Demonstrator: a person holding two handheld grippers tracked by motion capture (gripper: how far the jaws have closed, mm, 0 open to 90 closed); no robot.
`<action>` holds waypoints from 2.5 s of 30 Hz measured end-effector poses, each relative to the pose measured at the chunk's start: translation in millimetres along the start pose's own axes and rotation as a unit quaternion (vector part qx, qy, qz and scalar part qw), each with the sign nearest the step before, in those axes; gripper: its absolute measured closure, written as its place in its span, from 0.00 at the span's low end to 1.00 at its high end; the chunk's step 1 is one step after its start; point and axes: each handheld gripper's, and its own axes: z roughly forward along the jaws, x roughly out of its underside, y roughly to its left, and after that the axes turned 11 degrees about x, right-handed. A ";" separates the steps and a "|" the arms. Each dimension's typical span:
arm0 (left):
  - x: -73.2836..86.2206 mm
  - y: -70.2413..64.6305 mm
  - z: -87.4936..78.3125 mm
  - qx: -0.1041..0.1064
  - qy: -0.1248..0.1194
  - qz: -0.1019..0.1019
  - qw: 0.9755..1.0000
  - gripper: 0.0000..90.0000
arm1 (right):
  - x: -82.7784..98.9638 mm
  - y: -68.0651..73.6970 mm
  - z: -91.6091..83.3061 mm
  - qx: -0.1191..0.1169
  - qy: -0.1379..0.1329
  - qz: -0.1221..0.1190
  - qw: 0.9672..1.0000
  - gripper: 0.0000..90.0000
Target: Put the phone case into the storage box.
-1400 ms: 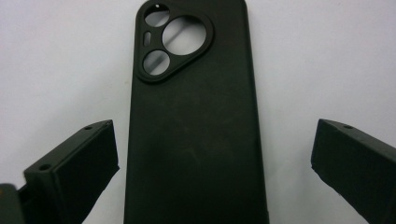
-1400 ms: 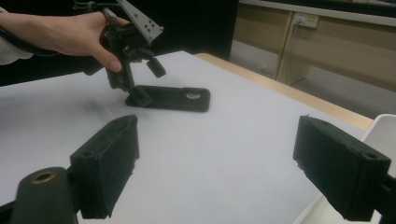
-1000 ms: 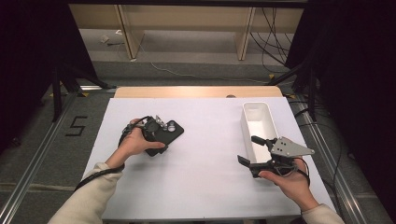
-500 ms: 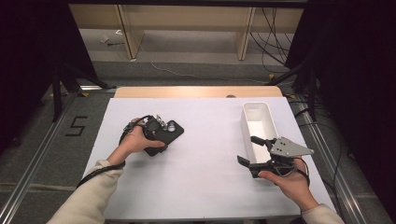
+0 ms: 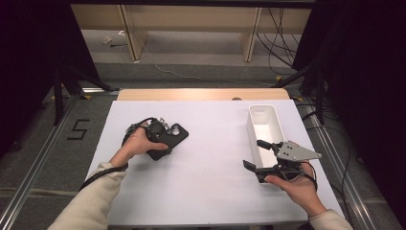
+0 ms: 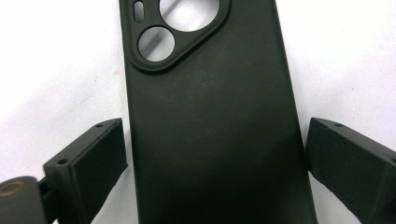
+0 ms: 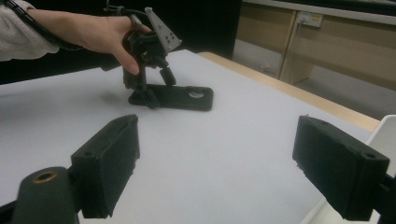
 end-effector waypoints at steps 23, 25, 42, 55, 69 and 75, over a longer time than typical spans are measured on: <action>0.9 0.4 -1.9 0.013 -0.002 -0.025 1.000 0.13 | -0.2 0.0 0.4 0.000 0.001 0.000 1.000 0.18; 1.3 0.2 -2.1 0.013 -0.003 -0.026 1.000 0.14 | -0.3 0.0 0.2 0.000 0.001 0.000 1.000 0.18; 4.1 -4.1 -3.5 0.002 -0.017 -0.027 0.999 0.17 | 0.0 -0.6 0.5 0.001 0.001 0.001 1.000 0.18; 3.6 -10.4 -5.0 0.002 -0.045 -0.038 0.998 0.17 | 0.0 -1.1 -0.1 0.004 0.002 0.004 1.000 0.18; 1.8 -23.1 -16.2 -0.001 -0.114 -0.040 0.993 0.17 | -0.6 -2.3 -0.2 0.010 0.000 0.002 1.000 0.18; 4.3 -31.2 -21.7 -0.001 -0.146 -0.043 0.988 0.17 | -0.8 -2.2 0.4 0.012 0.000 0.005 1.000 0.18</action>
